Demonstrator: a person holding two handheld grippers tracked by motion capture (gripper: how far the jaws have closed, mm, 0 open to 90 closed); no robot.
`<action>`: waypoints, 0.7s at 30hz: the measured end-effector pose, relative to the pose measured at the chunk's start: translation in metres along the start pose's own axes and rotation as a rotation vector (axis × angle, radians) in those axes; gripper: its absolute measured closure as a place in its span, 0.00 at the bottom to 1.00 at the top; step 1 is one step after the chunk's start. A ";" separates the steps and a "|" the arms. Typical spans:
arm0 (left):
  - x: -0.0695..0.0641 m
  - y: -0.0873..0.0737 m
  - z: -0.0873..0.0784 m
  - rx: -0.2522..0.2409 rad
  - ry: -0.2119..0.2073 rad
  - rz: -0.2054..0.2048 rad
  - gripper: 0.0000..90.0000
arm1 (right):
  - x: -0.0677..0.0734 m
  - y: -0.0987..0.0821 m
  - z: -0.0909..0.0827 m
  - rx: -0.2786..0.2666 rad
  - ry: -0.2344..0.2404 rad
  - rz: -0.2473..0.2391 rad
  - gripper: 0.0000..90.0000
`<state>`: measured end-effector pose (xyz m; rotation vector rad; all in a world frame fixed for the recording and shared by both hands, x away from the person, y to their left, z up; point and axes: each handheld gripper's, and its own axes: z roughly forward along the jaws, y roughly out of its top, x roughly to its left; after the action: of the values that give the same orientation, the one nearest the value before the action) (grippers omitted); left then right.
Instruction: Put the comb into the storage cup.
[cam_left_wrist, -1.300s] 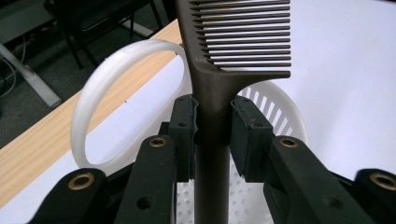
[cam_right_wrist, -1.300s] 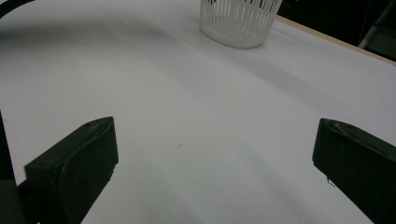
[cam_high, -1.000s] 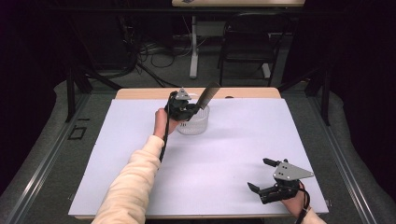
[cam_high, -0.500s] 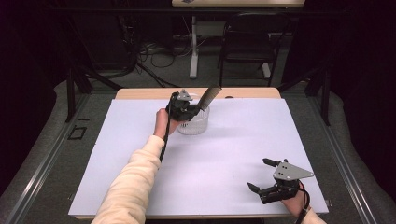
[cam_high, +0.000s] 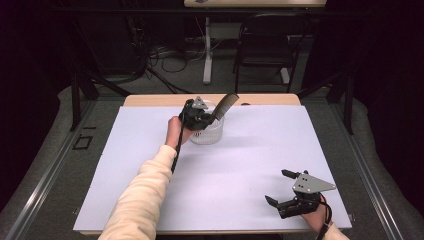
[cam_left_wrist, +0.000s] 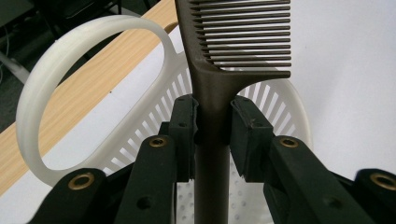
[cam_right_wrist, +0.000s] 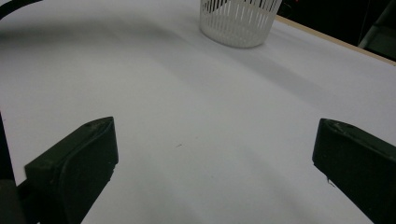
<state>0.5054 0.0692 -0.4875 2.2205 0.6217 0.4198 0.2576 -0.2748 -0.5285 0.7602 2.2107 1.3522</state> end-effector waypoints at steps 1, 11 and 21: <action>0.000 0.000 0.001 0.000 0.003 0.001 0.80 | 0.000 0.000 0.000 -0.001 -0.001 -0.002 0.00; 0.000 0.000 0.001 0.007 -0.003 0.002 0.80 | 0.000 0.000 0.000 0.000 -0.001 -0.003 0.00; -0.001 0.000 -0.003 -0.020 0.003 -0.010 0.67 | 0.000 0.000 -0.001 -0.004 -0.002 -0.004 0.00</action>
<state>0.5029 0.0703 -0.4856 2.1974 0.6269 0.4223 0.2575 -0.2751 -0.5280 0.7559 2.2062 1.3525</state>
